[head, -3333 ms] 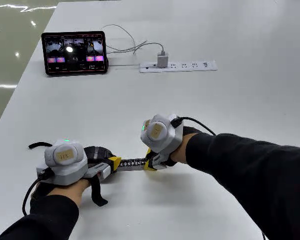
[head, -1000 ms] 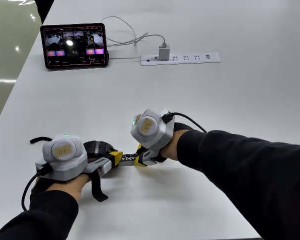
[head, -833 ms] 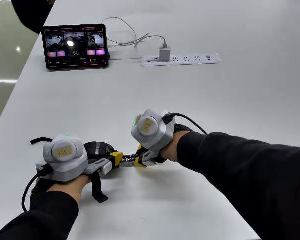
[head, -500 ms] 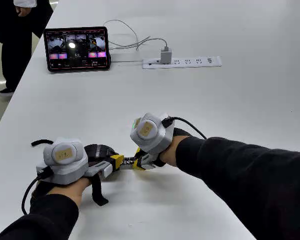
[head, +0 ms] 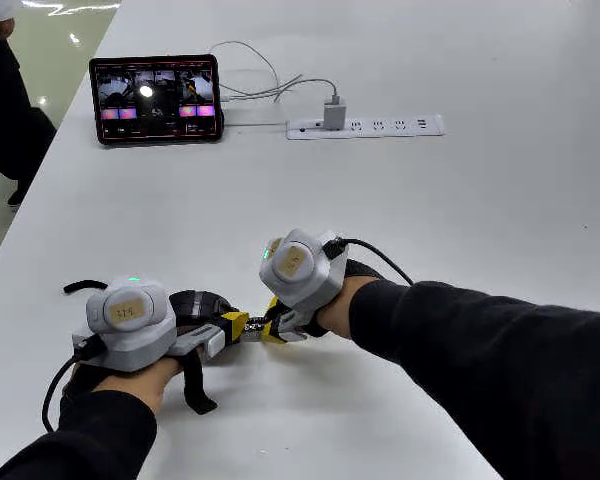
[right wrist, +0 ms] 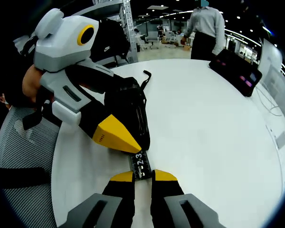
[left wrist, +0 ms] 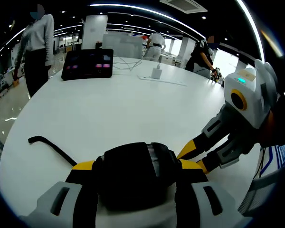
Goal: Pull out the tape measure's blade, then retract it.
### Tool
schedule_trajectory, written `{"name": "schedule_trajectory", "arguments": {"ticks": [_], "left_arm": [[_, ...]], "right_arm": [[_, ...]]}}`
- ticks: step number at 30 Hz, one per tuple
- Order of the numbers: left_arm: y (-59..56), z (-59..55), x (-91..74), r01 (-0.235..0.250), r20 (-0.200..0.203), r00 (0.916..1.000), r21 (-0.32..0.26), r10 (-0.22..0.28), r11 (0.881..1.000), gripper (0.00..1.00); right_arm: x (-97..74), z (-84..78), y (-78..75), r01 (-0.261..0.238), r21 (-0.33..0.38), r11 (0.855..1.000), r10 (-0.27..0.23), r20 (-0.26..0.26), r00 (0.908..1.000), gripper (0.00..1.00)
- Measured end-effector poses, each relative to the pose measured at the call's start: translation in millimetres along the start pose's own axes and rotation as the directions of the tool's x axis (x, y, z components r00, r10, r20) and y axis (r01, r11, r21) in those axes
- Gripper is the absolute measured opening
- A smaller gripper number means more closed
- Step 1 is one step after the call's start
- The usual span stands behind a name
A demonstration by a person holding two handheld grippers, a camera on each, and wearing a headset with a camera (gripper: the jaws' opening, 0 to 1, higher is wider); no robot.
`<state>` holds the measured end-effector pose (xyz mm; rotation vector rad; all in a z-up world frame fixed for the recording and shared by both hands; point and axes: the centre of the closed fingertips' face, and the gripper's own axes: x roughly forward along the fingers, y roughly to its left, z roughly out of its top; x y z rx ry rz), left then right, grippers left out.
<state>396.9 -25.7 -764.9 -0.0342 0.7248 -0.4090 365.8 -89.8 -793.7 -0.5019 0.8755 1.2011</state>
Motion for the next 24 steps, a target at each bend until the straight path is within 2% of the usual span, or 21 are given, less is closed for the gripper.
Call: {"name": "schedule_trajectory", "arguments": {"ticks": [24], "left_arm": [[0.8, 0.5, -0.5, 0.005, 0.006, 1.0000, -0.006, -0.005, 1.000, 0.61]], "right_arm": [[10.1, 11.5, 4.4, -0.008, -0.011, 1.000, 0.008, 0.027, 0.9996, 0.07]]}}
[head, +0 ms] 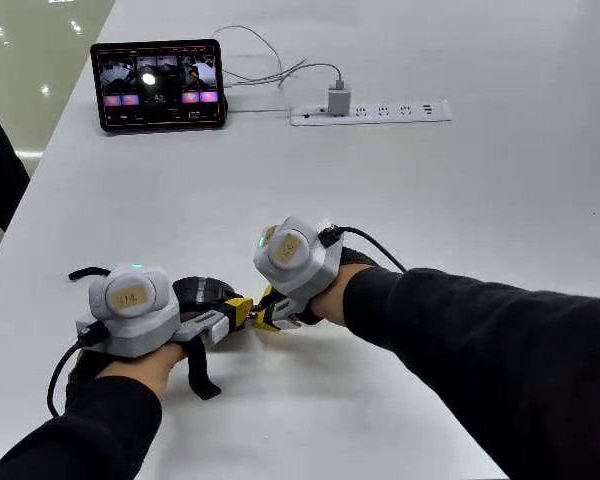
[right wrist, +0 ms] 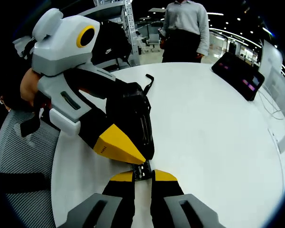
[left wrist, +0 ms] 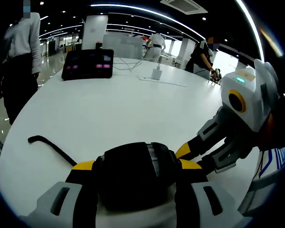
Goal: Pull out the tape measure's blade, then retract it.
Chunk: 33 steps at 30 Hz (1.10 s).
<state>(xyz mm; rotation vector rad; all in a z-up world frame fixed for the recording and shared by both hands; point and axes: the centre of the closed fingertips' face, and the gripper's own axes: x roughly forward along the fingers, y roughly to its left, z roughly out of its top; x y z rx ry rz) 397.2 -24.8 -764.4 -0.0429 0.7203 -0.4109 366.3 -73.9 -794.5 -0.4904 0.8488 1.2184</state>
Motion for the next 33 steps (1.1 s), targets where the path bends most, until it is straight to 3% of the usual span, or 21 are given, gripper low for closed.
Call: {"name": "schedule_trajectory", "arguments": {"ticks": [25, 33], "left_arm": [[-1.7, 0.5, 0.7, -0.004, 0.003, 1.0000, 0.003, 0.004, 1.000, 0.61], [-1.2, 0.5, 1.5, -0.003, -0.002, 1.0000, 0.007, 0.003, 1.000, 0.63]], "right_arm": [[3.9, 3.9, 2.2, 0.005, -0.008, 1.000, -0.005, 0.009, 0.9999, 0.09], [4.0, 5.5, 2.9, 0.023, 0.024, 0.999, -0.024, 0.031, 0.9992, 0.11]]}}
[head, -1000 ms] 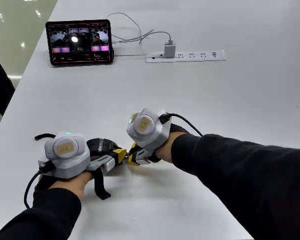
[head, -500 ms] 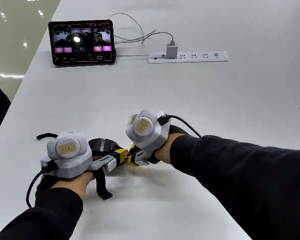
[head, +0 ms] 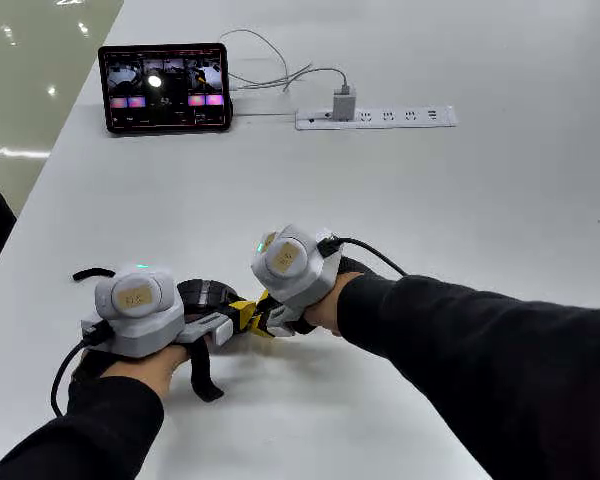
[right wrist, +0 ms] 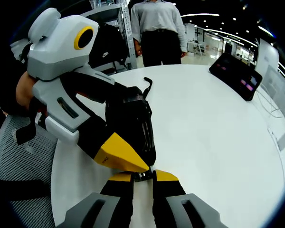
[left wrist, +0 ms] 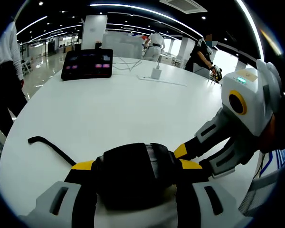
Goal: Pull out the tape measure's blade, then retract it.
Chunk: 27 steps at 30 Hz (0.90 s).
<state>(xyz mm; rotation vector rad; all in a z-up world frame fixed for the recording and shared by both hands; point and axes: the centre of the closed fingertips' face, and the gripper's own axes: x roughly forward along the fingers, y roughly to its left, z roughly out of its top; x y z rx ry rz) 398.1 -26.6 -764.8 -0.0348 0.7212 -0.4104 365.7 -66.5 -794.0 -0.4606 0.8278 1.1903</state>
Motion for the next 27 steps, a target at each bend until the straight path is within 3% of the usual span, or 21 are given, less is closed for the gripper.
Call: {"name": "schedule_trajectory", "arguments": {"ticks": [11, 19, 22, 27], "left_arm": [[0.0, 0.6, 0.1, 0.002, 0.004, 1.0000, 0.008, -0.002, 1.000, 0.64], [-0.3, 1.0, 2.1, 0.018, -0.037, 0.9992, 0.039, -0.016, 0.999, 0.64], [-0.9, 1.9, 1.4, 0.020, -0.036, 0.9992, 0.053, -0.018, 0.998, 0.64], [0.0, 5.6, -2.6, 0.044, -0.018, 0.9989, 0.019, -0.044, 0.999, 0.64]], "right_arm": [[-0.5, 1.4, -0.9, 0.062, -0.050, 0.997, -0.063, -0.006, 0.9980, 0.13], [-5.3, -1.1, -4.2, 0.060, -0.017, 0.998, -0.060, -0.004, 0.9982, 0.17], [-7.4, 0.1, -4.5, 0.056, -0.017, 0.998, -0.056, 0.001, 0.9984, 0.19], [-13.3, -4.0, -5.0, 0.061, -0.002, 0.998, -0.061, 0.004, 0.9981, 0.21]]}}
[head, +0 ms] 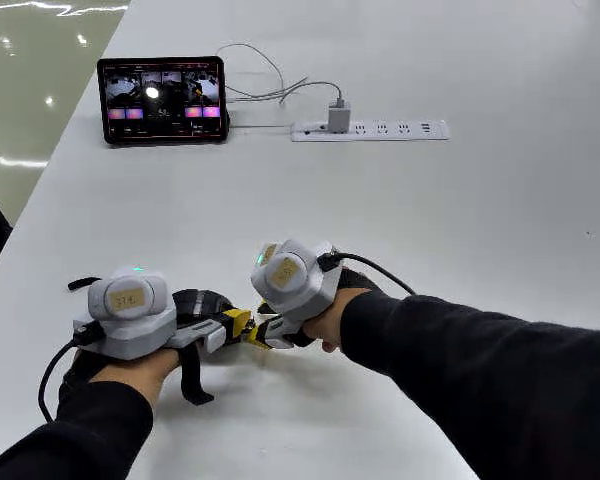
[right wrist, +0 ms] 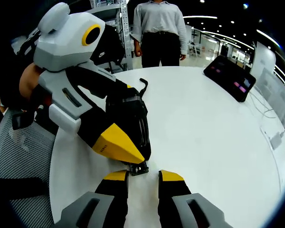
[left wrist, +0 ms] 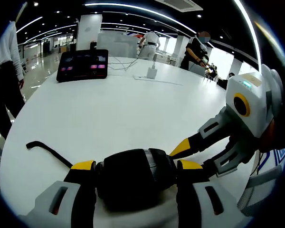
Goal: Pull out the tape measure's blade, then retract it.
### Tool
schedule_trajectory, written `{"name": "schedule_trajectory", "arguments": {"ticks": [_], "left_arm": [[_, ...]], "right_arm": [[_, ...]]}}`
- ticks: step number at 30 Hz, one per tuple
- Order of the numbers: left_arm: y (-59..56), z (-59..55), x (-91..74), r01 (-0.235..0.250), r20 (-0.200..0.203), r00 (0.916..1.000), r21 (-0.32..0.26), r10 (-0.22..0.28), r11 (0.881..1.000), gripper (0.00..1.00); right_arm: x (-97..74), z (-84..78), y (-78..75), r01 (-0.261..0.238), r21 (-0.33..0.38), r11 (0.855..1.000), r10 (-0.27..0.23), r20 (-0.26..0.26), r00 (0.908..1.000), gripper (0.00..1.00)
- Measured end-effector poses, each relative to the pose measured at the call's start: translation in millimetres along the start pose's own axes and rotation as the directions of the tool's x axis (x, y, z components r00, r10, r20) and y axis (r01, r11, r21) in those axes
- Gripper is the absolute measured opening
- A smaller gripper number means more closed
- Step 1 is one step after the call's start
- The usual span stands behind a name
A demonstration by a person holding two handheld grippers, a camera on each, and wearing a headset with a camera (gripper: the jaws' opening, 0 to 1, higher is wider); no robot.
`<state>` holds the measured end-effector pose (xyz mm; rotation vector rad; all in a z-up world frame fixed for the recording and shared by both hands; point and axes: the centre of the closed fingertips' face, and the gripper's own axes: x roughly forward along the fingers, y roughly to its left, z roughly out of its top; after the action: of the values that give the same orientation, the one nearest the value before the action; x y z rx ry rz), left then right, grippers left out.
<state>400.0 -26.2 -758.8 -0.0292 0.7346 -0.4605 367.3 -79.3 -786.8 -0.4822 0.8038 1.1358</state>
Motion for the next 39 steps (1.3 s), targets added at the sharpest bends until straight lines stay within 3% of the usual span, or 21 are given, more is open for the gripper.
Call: {"name": "schedule_trajectory", "arguments": {"ticks": [11, 18, 27, 32, 36, 39], "left_arm": [[-0.4, -1.0, -6.5, 0.009, 0.003, 1.0000, 0.027, -0.009, 1.000, 0.71], [-4.3, -7.4, -11.5, 0.030, -0.021, 0.9994, 0.085, -0.028, 0.996, 0.78], [-3.5, -10.7, -19.5, 0.103, -0.030, 0.9946, 0.127, -0.100, 0.987, 0.86], [-2.1, -17.2, -26.7, 0.125, -0.048, 0.9919, 0.193, -0.117, 0.973, 0.90], [5.8, -15.1, -30.5, 0.126, -0.041, 0.9918, 0.184, -0.121, 0.975, 0.93], [4.4, -9.8, -34.6, 0.158, -0.018, 0.9874, 0.168, -0.158, 0.973, 0.97]], "right_arm": [[-20.3, -13.8, 0.0, 0.021, 0.063, 0.998, -0.023, 0.030, 0.9993, 0.27], [-36.4, -13.6, -5.4, 0.039, 0.099, 0.994, -0.046, 0.071, 0.9964, 0.29], [-65.5, -23.4, -6.9, 0.064, 0.103, 0.993, -0.076, 0.108, 0.9913, 0.36], [-83.3, -42.2, -17.8, 0.104, 0.166, 0.981, -0.126, 0.128, 0.9837, 0.39], [-94.8, -58.3, -21.4, 0.122, 0.205, 0.971, -0.149, 0.123, 0.9811, 0.40], [-107.5, -61.3, -23.5, 0.129, 0.261, 0.957, -0.173, 0.151, 0.9733, 0.44]]}}
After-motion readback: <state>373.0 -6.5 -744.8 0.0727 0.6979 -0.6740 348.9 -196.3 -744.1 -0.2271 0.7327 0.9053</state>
